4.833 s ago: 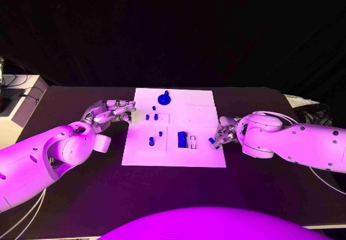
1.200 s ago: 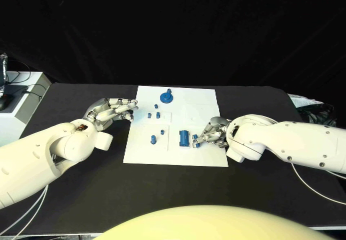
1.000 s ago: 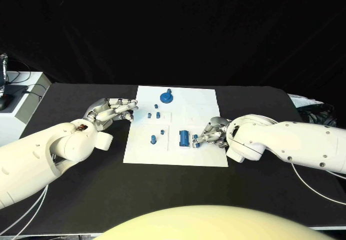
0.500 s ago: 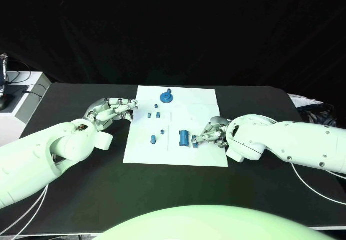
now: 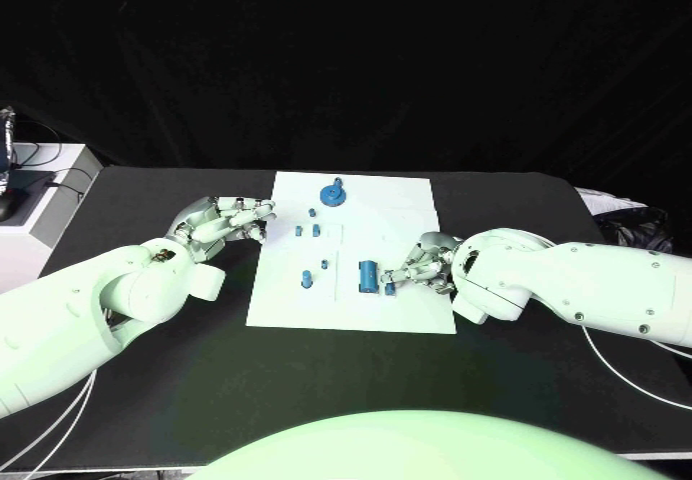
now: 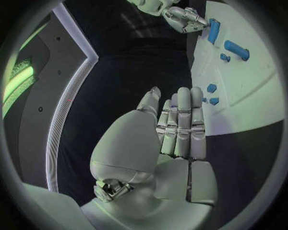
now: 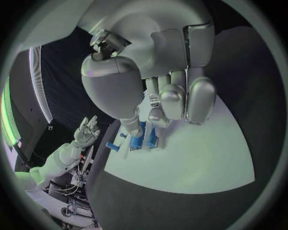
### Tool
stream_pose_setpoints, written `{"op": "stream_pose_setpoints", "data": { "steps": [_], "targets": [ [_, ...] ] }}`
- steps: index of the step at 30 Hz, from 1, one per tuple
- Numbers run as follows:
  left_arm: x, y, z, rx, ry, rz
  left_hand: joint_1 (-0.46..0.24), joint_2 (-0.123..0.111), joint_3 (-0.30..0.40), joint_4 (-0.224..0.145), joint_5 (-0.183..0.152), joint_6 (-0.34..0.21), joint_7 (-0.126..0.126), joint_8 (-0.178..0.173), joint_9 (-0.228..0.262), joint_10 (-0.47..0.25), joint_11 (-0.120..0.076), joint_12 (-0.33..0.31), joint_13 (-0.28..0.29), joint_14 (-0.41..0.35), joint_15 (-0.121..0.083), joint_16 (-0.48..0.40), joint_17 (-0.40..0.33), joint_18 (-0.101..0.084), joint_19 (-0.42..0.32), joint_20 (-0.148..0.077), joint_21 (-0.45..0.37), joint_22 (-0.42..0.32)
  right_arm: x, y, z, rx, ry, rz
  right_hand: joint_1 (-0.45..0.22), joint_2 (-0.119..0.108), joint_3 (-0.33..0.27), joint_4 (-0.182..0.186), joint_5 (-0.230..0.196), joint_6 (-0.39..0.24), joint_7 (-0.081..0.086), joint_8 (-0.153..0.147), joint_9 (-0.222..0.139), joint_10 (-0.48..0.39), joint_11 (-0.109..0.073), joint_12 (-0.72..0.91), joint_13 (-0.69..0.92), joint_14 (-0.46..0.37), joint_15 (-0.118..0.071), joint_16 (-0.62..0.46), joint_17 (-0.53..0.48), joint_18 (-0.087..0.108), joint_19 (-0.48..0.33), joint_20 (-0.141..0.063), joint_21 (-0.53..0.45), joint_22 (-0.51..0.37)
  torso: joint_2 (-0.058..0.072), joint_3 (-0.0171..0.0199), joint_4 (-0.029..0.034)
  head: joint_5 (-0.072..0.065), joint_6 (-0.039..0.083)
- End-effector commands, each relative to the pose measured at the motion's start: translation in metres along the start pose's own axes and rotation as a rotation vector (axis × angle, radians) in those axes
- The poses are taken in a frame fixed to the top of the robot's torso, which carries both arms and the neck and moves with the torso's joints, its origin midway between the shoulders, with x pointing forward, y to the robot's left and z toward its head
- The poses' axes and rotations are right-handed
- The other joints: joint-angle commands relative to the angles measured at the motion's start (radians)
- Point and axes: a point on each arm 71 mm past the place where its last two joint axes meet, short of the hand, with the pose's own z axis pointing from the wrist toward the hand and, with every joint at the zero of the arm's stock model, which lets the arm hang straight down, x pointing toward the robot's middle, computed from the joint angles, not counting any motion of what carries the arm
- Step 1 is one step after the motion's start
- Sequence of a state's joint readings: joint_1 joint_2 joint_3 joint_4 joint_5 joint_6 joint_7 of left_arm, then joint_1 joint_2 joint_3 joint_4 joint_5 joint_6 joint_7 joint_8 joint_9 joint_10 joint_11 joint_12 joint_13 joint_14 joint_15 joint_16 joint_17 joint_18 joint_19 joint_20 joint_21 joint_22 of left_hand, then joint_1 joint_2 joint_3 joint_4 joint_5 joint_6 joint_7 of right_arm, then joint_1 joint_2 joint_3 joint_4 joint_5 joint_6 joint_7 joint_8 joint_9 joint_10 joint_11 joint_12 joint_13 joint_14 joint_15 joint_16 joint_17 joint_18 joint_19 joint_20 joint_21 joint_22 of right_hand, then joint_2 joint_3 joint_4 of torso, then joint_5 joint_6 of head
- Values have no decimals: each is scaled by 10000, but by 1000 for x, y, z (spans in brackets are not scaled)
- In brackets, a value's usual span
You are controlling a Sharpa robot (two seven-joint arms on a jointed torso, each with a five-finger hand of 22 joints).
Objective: Assemble the parts on the task board
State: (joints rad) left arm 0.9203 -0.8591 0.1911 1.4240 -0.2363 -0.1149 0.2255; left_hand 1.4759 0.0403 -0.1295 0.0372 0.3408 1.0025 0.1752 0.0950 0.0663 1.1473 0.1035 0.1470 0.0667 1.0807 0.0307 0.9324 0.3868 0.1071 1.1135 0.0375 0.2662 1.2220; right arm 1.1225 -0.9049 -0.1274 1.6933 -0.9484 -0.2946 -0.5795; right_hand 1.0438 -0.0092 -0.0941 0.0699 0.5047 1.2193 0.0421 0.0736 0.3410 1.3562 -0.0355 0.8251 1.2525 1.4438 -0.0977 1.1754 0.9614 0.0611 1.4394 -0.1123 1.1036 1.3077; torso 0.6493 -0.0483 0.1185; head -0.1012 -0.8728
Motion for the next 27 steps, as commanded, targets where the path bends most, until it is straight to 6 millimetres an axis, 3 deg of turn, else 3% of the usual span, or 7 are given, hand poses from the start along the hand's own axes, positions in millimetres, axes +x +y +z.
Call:
{"op": "stream_pose_setpoints", "data": {
  "steps": [1, 3, 6, 10, 17, 21, 27],
  "targets": [
    [3, 0, 0, 57, 175, -105, -107, -21, 37, 44, -19, -98, 3, 56, 8, -51, 17, 64, -13, -2, 40, -42, -9, 148, 73, 18, -34, 10, 0, 1, -2, -397, -3, -6, 167, -27, -36, -127, -135, -16, 62, -47, 21, -89, -2, 11, -6, -5, 20, -55, 4, -62, -23, 44, -37, 1382, 1, 5, 6, 6, 2],
    [2, 0, 0, 55, 169, -104, -107, -21, 37, 44, -19, -98, 3, 56, 8, -51, 17, 64, -13, -2, 40, -42, -9, 148, 73, 18, -34, 10, 0, 0, -3, -501, 73, -53, 366, -51, -11, -329, -552, 9, 55, -44, 33, -87, -2, 14, -7, -5, 16, -45, 18, -64, -20, 41, -28, 1384, 0, 7, 5, 10, 2],
    [2, 0, 0, 50, 163, -102, -107, -21, 37, 44, -19, -98, 3, 56, 8, -51, 17, 64, -13, -2, 40, -42, -9, 148, 73, 18, -34, 10, 1, -1, -6, -625, 279, -174, 926, -100, 136, -796, -1624, 85, 26, -23, 73, -70, -20, 44, 2, -8, 1, -37, 36, -68, -23, 34, -26, 1385, -2, 9, -5, 22, 2],
    [2, 0, 0, 41, 160, -103, -107, -21, 37, 44, -19, -98, 3, 56, 8, -51, 17, 64, -13, -2, 40, -42, -9, 148, 73, 18, -34, 10, 3, -3, -9, -711, 373, -427, 1554, 105, 521, -1258, -3040, 164, -18, -16, 113, -43, -59, 97, 23, -3, -18, -23, 64, -83, -7, 11, 33, 1401, -1, 14, -7, 23, 2],
    [2, 1, -1, 21, 152, -106, -107, -21, 37, 44, -19, -98, 3, 56, 8, -51, 17, 64, -13, -2, 40, -42, -9, 148, 73, 18, -34, 10, 4, -5, -11, -661, 393, -594, 1617, -90, 902, -1448, -3285, 338, -115, 68, 272, -6, -113, 117, 21, 1, -60, -27, 91, -108, 8, -27, 89, 1414, 4, 11, -6, 7, 2],
    [2, 2, -1, 10, 149, -109, -107, -21, 37, 44, -19, -98, 3, 56, 8, -51, 17, 64, -13, -2, 40, -42, -9, 148, 73, 18, -34, 10, 4, -5, -11, -624, 326, -571, 1511, -140, 974, -1357, -3273, 343, -147, 137, 440, 21, -136, 109, 10, 9, -76, -34, 103, -124, 17, -53, 117, 1421, 4, 10, -7, 1, 2],
    [2, 2, -1, 2, 166, -118, -107, -21, 37, 44, -19, -98, 3, 56, 8, -51, 17, 64, -13, -2, 40, -42, -9, 148, 73, 18, -34, 10, 2, -8, -9, -361, 110, -412, 1343, 13, 983, -1156, -3159, 363, -206, 228, 598, 55, -169, 108, 0, 13, -103, -25, 124, -131, 33, -71, 148, 1428, -2, -3, 3, -10, 2]
  ]
}}
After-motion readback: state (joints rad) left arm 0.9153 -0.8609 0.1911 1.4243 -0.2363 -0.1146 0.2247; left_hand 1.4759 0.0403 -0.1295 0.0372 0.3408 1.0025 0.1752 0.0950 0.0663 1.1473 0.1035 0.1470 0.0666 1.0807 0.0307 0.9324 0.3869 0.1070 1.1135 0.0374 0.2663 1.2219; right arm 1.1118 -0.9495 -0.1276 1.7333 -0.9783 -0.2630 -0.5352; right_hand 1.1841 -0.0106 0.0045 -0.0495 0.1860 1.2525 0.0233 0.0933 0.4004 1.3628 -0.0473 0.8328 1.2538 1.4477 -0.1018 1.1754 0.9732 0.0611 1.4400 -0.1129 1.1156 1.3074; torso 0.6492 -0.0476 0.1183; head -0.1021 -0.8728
